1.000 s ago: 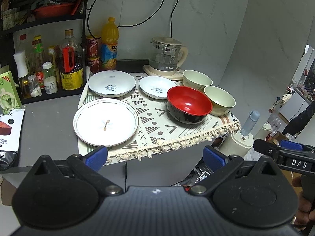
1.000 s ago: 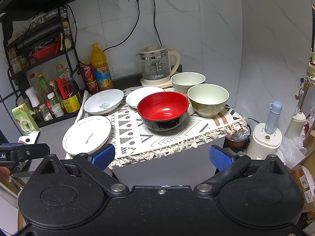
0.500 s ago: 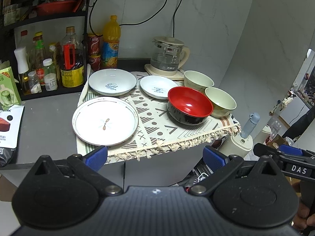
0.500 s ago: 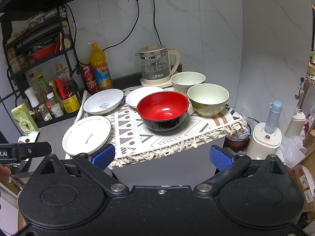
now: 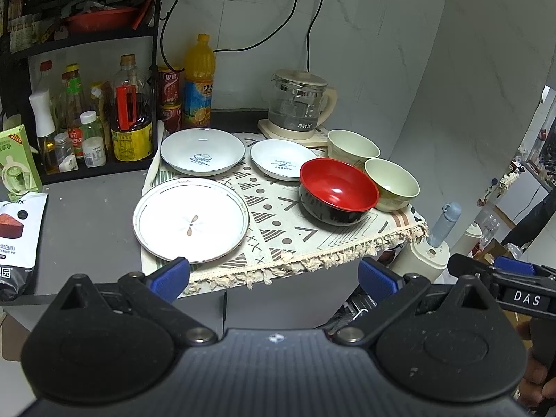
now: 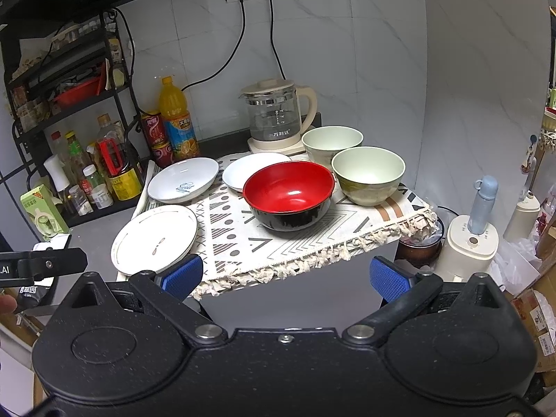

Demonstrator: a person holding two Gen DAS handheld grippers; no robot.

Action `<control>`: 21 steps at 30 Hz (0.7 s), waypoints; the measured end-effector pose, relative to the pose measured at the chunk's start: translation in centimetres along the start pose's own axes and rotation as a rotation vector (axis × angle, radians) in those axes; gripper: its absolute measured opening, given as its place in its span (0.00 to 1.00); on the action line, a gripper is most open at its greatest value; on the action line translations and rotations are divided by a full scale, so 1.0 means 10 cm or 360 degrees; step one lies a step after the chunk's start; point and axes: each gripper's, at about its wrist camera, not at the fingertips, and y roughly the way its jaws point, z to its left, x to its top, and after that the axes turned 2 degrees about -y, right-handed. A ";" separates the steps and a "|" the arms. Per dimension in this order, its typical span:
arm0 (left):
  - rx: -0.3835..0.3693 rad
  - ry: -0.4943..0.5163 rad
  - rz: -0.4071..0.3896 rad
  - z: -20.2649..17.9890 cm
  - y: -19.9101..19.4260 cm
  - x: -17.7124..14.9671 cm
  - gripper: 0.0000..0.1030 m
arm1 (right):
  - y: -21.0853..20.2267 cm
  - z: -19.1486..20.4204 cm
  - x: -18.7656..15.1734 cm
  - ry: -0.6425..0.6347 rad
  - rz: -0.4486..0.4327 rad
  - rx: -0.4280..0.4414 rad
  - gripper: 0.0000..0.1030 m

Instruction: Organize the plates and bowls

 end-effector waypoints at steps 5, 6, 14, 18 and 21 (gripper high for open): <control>-0.0007 0.0001 -0.0004 0.00 -0.01 0.00 0.99 | 0.00 0.01 0.01 0.0010 -0.0009 -0.0005 1.00; -0.0012 0.0002 0.0000 0.00 -0.01 0.00 0.99 | 0.00 0.01 0.02 0.0012 -0.0009 -0.0006 1.00; -0.0031 -0.0001 0.0002 -0.02 0.01 0.03 0.99 | 0.02 -0.01 0.03 0.0026 -0.0008 -0.0021 1.00; -0.0033 0.0004 0.0015 -0.06 0.09 0.07 0.99 | 0.03 -0.05 0.06 0.0032 -0.0012 -0.0035 1.00; -0.0054 -0.0009 0.0032 -0.09 0.18 0.11 0.99 | 0.07 -0.10 0.08 0.0041 -0.0005 -0.0049 1.00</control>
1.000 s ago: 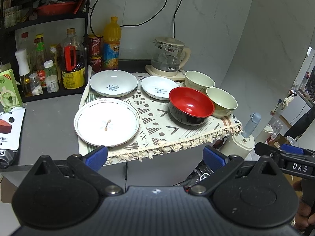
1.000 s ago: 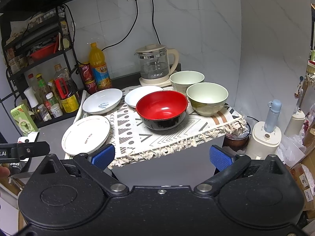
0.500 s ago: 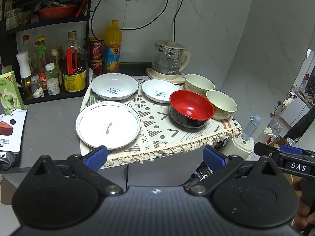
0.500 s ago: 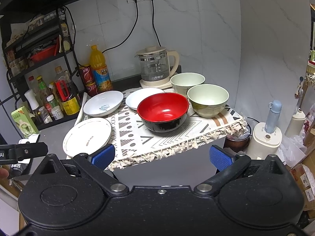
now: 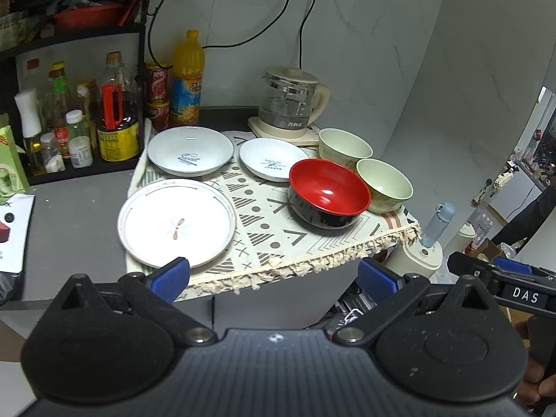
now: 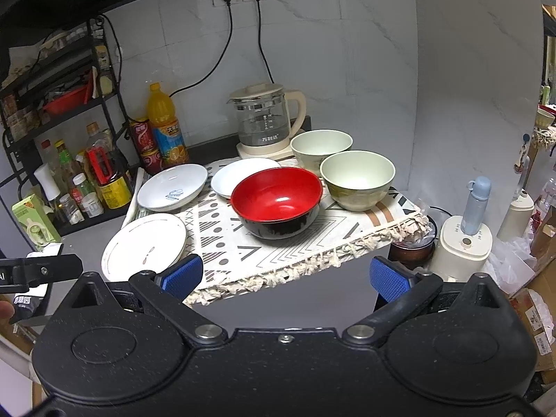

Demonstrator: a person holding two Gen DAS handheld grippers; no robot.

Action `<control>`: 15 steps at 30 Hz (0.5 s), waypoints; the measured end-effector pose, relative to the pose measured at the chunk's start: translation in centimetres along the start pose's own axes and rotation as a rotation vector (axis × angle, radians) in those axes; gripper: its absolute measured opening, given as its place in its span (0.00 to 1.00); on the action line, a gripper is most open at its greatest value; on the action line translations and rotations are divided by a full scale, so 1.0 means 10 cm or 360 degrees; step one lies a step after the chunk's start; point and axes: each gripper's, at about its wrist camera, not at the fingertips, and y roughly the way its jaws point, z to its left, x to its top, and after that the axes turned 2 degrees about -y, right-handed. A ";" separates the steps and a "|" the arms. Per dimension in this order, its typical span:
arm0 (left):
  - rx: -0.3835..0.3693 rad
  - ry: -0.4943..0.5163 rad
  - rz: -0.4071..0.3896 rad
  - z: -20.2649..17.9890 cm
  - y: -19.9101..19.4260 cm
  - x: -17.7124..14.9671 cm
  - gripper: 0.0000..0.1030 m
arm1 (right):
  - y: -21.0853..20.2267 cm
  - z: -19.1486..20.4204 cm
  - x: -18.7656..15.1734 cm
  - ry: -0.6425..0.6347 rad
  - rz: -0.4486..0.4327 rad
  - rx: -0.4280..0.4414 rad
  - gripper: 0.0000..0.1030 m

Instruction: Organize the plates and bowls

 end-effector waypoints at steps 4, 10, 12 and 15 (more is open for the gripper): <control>-0.0012 0.0019 0.0006 -0.07 0.17 0.08 0.99 | 0.08 -0.09 0.04 0.0017 0.0007 -0.0026 1.00; -0.0050 0.0026 0.0049 -0.17 0.55 0.30 0.99 | 0.31 -0.26 0.17 0.0048 0.0018 -0.0074 1.00; -0.0058 0.0036 0.0057 -0.21 0.70 0.40 0.99 | 0.41 -0.32 0.23 0.0067 0.0027 -0.0093 1.00; -0.0080 0.0060 0.0054 -0.27 0.90 0.55 0.99 | 0.56 -0.40 0.31 0.0076 0.0035 -0.0113 1.00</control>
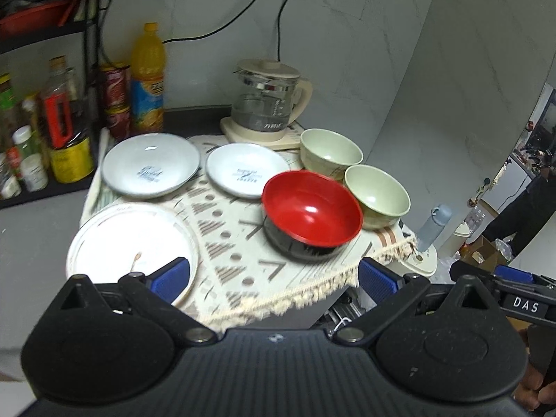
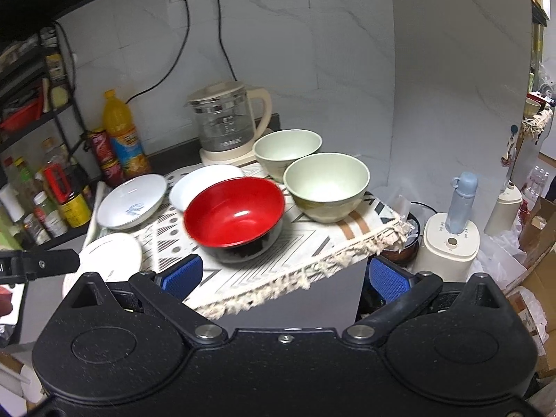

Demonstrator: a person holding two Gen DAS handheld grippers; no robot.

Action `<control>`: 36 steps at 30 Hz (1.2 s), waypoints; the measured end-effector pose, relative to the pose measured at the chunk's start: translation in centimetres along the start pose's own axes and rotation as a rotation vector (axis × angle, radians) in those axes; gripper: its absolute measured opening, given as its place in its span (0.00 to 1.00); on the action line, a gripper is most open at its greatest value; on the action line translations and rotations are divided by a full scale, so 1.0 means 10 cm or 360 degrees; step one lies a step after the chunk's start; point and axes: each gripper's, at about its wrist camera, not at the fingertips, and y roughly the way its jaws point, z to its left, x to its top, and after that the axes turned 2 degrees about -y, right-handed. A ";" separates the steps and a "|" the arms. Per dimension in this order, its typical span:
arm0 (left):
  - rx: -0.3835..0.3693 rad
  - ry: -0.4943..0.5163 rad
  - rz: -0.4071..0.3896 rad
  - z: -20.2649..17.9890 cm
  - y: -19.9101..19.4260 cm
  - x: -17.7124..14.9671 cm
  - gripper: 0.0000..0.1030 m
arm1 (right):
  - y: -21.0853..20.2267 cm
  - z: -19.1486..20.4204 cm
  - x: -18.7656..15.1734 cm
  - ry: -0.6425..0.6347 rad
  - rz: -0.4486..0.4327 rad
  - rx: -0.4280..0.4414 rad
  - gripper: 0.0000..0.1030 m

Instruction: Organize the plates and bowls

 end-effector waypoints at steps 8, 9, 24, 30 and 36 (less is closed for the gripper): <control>-0.0033 0.0063 0.0054 -0.15 0.63 0.45 0.99 | 0.49 -0.14 0.33 0.0038 0.0028 -0.0063 1.00; -0.0047 0.0067 0.0066 -0.16 0.71 0.51 0.99 | 0.55 -0.16 0.36 0.0048 0.0038 -0.0077 1.00; -0.0216 0.0150 0.0295 -0.38 1.89 1.08 0.97 | 1.28 -0.45 0.64 0.0260 0.0144 -0.0193 1.00; -0.0338 0.0242 0.0330 -0.55 2.29 1.25 0.90 | 1.58 -0.61 0.65 0.0392 0.0224 -0.0199 0.91; -0.0448 0.0279 0.0422 -0.77 2.69 1.38 0.75 | 1.81 -0.76 0.66 0.0525 0.0283 -0.0211 0.70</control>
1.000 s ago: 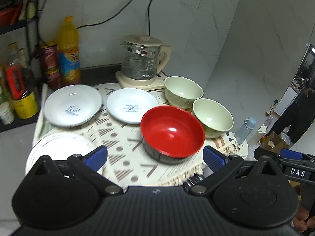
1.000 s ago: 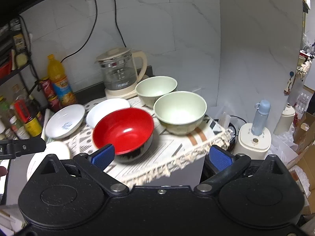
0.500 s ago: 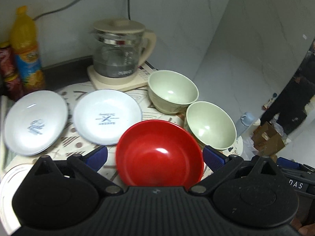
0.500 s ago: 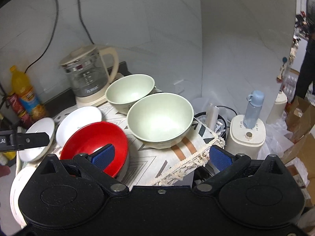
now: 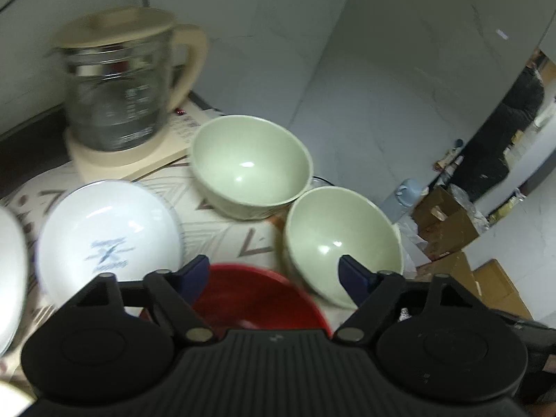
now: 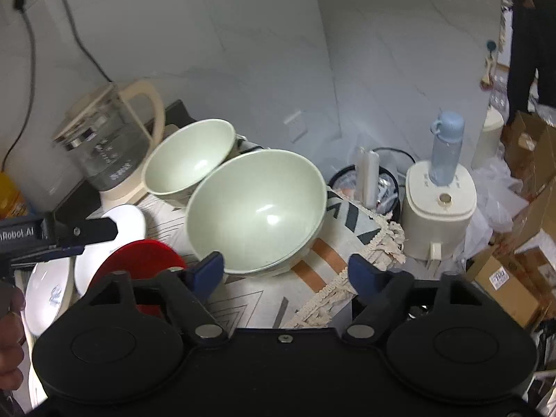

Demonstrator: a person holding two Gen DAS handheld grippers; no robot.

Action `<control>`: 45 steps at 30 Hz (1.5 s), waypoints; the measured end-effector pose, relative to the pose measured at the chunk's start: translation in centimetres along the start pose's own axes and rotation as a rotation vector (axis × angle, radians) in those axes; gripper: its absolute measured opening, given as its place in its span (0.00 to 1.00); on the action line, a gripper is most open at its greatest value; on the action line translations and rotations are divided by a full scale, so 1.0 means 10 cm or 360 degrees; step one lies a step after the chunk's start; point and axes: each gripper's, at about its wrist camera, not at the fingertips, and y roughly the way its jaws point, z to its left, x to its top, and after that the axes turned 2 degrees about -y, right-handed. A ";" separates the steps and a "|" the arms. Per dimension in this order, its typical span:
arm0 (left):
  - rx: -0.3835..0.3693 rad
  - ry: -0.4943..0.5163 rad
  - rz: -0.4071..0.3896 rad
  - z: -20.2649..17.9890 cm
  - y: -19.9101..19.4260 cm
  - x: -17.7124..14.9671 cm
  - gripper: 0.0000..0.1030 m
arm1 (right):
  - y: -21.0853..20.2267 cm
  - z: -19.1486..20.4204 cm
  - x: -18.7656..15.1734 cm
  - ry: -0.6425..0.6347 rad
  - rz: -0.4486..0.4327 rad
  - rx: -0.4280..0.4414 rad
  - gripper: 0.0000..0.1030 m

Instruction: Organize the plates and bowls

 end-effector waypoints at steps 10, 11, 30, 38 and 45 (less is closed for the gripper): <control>-0.0022 0.0039 0.0195 -0.13 0.66 0.15 0.50 | 0.41 -0.05 0.12 0.0100 0.0120 0.0018 0.57; -0.0017 0.0045 0.0217 -0.13 0.72 0.16 0.49 | 0.46 -0.03 0.12 0.0104 0.0139 0.0016 0.56; 0.0079 0.0012 0.0495 -0.19 1.35 0.15 0.16 | 1.11 -0.04 0.12 0.0205 0.0343 -0.0105 0.23; 0.0079 0.0014 0.0427 -0.25 1.18 0.16 0.14 | 0.98 -0.08 0.20 0.0205 0.0278 -0.0058 0.23; 0.0086 -0.0010 0.0302 -0.39 0.92 0.21 0.14 | 0.77 -0.08 0.31 0.0141 0.0182 -0.0013 0.23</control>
